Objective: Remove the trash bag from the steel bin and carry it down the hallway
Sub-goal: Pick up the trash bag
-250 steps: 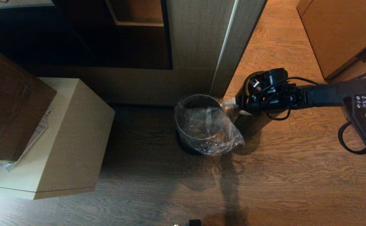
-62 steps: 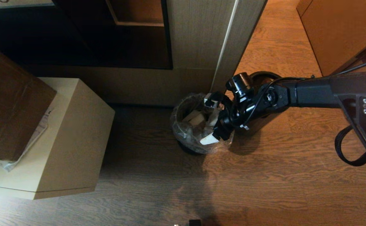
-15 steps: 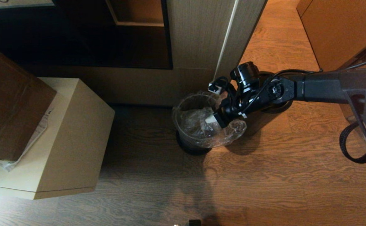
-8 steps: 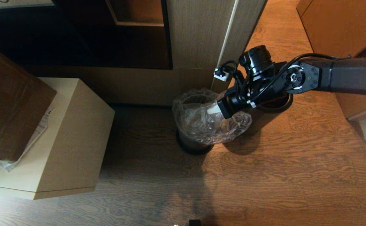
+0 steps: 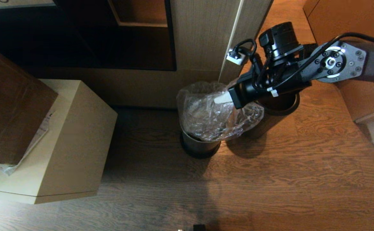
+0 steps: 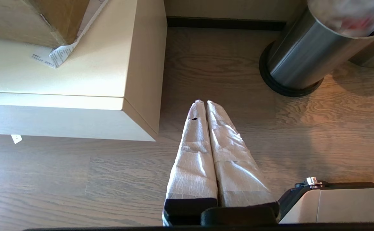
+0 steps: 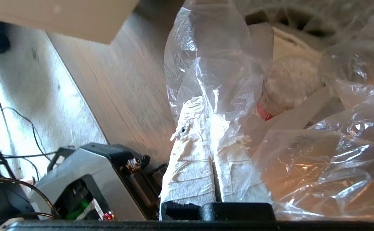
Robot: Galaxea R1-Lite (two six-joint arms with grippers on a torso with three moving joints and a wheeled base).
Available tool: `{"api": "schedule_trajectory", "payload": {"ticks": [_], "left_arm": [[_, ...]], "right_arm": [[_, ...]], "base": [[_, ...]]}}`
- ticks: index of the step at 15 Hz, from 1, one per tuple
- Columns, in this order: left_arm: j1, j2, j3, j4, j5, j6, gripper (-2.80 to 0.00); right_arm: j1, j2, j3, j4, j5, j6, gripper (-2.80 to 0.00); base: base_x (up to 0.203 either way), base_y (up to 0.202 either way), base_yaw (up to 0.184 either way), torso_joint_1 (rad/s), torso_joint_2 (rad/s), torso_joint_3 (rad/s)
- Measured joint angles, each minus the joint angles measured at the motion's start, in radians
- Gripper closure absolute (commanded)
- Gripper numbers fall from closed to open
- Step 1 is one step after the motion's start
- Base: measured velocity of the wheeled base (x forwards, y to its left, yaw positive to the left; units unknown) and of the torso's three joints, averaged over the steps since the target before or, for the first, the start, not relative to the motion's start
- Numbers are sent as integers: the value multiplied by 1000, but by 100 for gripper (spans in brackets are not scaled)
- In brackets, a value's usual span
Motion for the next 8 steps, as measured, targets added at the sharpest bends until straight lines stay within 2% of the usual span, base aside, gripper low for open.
{"api": "schedule_trajectory", "payload": {"ticks": [8], "left_arm": [[0,0,0,0,0,0,0]], "right_arm": [[25,-148,23,-1,-2,7,0]], "base": [[0,0,0,0,0,0]]}}
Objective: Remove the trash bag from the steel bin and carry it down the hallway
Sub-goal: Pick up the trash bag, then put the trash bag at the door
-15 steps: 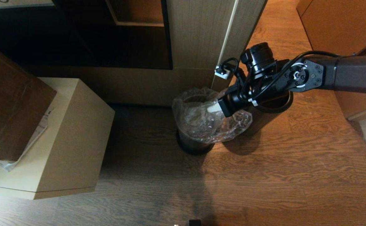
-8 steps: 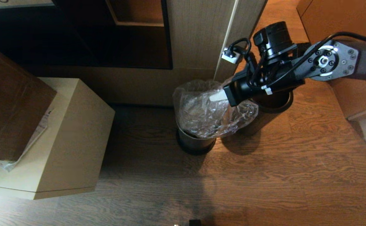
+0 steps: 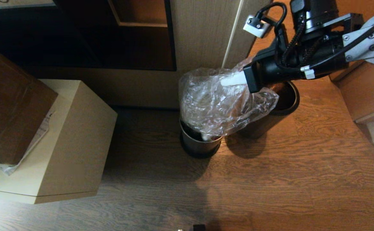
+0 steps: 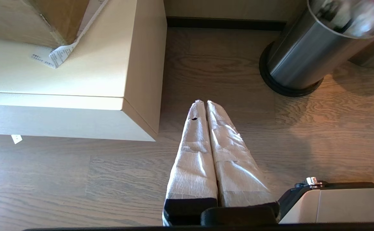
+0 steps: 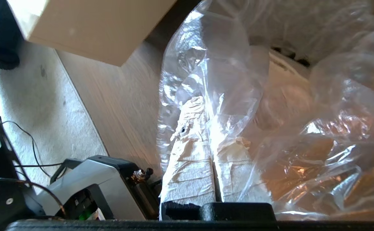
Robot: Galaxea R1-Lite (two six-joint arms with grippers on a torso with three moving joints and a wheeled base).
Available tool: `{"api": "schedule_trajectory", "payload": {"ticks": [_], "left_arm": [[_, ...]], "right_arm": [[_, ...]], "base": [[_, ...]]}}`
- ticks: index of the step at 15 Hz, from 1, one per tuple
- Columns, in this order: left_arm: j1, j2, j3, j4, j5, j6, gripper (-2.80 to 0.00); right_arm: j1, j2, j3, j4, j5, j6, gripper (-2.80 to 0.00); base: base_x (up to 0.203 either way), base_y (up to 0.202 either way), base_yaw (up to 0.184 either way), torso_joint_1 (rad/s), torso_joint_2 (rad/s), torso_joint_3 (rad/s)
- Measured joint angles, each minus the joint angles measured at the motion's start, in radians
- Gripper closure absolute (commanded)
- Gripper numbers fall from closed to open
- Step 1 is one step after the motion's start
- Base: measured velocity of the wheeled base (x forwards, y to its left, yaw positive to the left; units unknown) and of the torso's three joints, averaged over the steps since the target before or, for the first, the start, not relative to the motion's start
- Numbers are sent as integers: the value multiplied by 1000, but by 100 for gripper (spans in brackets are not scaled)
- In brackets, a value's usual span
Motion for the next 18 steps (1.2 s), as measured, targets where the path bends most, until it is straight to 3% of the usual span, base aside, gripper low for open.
{"api": "schedule_trajectory", "payload": {"ticks": [9,18], "left_arm": [[0,0,0,0,0,0,0],[0,0,0,0,0,0,0]], "right_arm": [[4,-137,50,1,-6,-3,0],[-64,-277,120,3,-25,42,0]], "base": [[0,0,0,0,0,0],[0,0,0,0,0,0]]}}
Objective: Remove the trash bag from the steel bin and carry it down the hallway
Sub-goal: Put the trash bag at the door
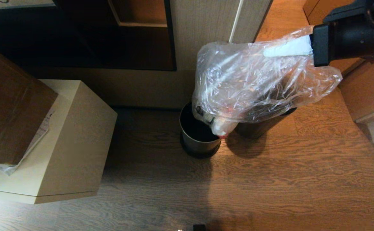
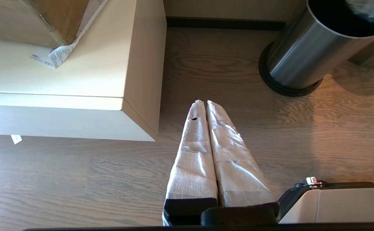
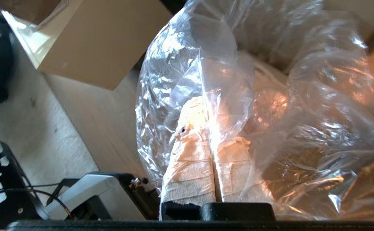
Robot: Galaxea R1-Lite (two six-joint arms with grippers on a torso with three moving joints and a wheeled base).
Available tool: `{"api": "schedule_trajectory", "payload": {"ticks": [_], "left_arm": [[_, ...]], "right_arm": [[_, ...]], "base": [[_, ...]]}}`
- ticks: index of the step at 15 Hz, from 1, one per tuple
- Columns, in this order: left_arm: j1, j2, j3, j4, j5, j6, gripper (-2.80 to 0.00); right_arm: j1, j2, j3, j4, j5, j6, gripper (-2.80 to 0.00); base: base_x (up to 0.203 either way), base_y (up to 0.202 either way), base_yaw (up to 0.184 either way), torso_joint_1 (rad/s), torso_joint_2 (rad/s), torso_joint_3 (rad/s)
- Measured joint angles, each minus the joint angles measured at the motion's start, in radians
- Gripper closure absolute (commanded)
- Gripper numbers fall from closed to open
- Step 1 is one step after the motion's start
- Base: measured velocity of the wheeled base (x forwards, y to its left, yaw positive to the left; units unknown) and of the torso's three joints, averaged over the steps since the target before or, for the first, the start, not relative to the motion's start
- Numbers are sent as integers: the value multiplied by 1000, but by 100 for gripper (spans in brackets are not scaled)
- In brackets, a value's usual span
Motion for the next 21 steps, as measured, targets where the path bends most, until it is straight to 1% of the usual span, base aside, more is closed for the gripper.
{"api": "schedule_trajectory", "payload": {"ticks": [5,7,9,10,12,13,15,18,21], "left_arm": [[0,0,0,0,0,0,0],[0,0,0,0,0,0,0],[0,0,0,0,0,0,0],[0,0,0,0,1,0,0],[0,0,0,0,1,0,0],[0,0,0,0,0,0,0],[0,0,0,0,0,0,0],[0,0,0,0,0,0,0],[0,0,0,0,0,0,0]], "right_arm": [[-1,-78,39,26,-7,27,0],[0,-119,86,39,-18,32,0],[-1,-172,164,44,-69,37,0],[-3,-202,211,45,-109,46,0],[-15,-265,289,47,-181,90,0],[-23,-295,320,48,-196,113,0],[-35,-338,347,51,-201,124,0],[-39,-365,330,49,-199,118,0],[-39,-387,341,52,-202,113,0]], "base": [[0,0,0,0,0,0],[0,0,0,0,0,0],[0,0,0,0,0,0],[0,0,0,0,0,0],[0,0,0,0,0,0],[0,0,0,0,0,0],[0,0,0,0,0,0],[0,0,0,0,0,0],[0,0,0,0,0,0]]}}
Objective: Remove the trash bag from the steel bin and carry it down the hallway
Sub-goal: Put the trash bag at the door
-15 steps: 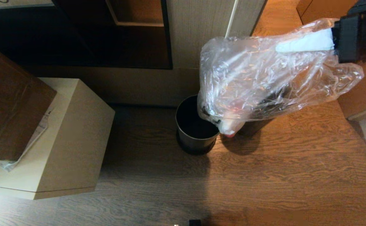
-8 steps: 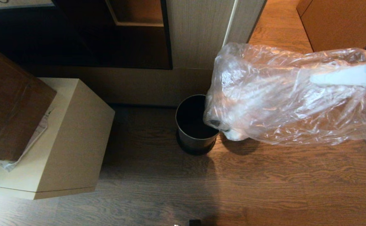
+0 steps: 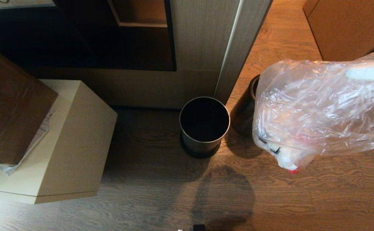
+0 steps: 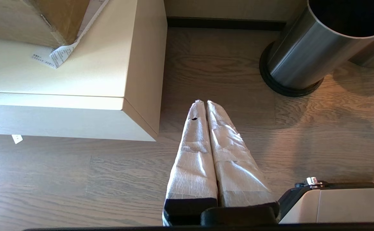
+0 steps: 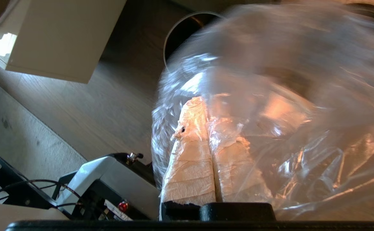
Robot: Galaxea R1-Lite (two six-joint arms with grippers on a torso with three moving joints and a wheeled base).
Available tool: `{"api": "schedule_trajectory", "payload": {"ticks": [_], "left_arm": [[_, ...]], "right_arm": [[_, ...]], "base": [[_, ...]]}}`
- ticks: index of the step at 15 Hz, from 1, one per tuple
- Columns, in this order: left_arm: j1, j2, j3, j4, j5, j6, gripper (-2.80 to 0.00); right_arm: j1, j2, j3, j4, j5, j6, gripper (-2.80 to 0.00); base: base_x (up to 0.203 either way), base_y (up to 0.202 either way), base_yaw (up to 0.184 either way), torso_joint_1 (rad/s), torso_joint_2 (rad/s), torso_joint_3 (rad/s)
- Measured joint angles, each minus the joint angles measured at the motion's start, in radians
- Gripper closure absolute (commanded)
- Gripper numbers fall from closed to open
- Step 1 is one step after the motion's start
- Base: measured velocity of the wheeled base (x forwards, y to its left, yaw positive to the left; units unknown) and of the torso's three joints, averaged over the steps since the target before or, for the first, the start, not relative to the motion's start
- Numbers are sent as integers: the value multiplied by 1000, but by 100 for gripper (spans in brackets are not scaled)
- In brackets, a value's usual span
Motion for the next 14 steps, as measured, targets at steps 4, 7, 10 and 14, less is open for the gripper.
{"api": "schedule_trajectory", "payload": {"ticks": [4,7,10,14], "left_arm": [[0,0,0,0,0,0,0],[0,0,0,0,0,0,0],[0,0,0,0,0,0,0],[0,0,0,0,0,0,0]], "right_arm": [[-5,-70,128,-9,-66,8,0],[-34,-146,246,-12,-113,37,0],[-60,-220,345,-20,-116,74,0],[-87,-294,450,-35,-115,80,0]], "base": [[0,0,0,0,0,0],[0,0,0,0,0,0],[0,0,0,0,0,0],[0,0,0,0,0,0]]}}
